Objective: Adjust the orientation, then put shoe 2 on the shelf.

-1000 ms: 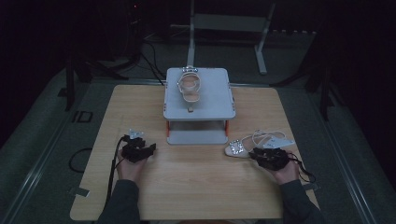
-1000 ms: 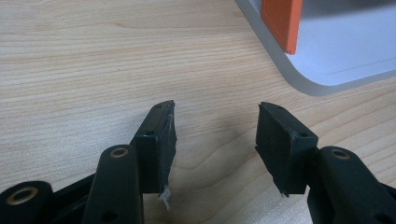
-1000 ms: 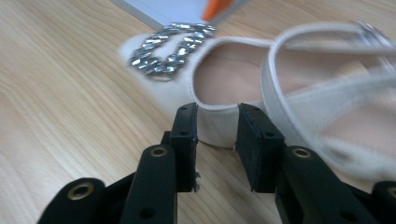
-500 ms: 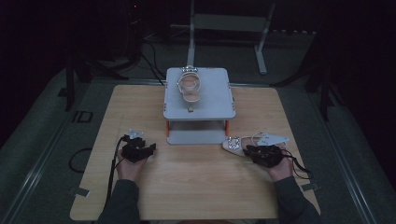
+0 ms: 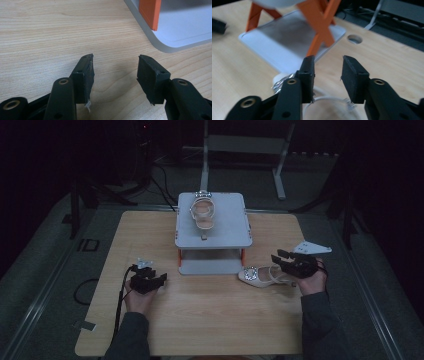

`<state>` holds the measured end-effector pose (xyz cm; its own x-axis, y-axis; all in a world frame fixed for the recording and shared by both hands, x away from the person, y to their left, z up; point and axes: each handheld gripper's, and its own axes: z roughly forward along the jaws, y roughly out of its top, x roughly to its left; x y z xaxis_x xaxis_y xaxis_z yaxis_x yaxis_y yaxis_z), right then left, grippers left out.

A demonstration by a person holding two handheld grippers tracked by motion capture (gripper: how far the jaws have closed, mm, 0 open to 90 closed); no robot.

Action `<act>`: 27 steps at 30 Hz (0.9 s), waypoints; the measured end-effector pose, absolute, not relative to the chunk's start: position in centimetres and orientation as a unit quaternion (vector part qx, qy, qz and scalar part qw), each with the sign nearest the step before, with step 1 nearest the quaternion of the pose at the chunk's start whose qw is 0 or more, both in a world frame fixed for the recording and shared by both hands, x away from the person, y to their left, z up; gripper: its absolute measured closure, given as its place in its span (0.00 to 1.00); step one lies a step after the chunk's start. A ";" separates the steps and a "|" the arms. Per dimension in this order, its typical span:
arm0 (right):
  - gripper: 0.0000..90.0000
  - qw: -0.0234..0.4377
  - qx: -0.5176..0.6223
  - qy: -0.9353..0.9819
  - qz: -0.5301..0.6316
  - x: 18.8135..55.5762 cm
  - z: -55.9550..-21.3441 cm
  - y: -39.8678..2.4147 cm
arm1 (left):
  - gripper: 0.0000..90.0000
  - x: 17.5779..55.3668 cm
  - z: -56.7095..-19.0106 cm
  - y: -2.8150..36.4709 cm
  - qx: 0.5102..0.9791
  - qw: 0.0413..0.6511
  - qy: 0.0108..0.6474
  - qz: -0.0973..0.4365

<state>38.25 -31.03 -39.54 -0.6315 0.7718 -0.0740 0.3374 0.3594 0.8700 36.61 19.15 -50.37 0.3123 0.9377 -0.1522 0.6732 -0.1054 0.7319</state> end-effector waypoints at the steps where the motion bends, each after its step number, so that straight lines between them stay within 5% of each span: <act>1: 0.66 0.248 0.357 0.784 0.443 38.7 -39.3 -31.3 | 0.53 36.6 -50.4 19.2 0.721 0.369 0.558 0.179; 27: 0.54 0.218 0.369 0.817 0.385 40.7 -42.8 -34.3 | 0.53 36.6 -50.4 19.1 0.719 0.373 0.558 0.179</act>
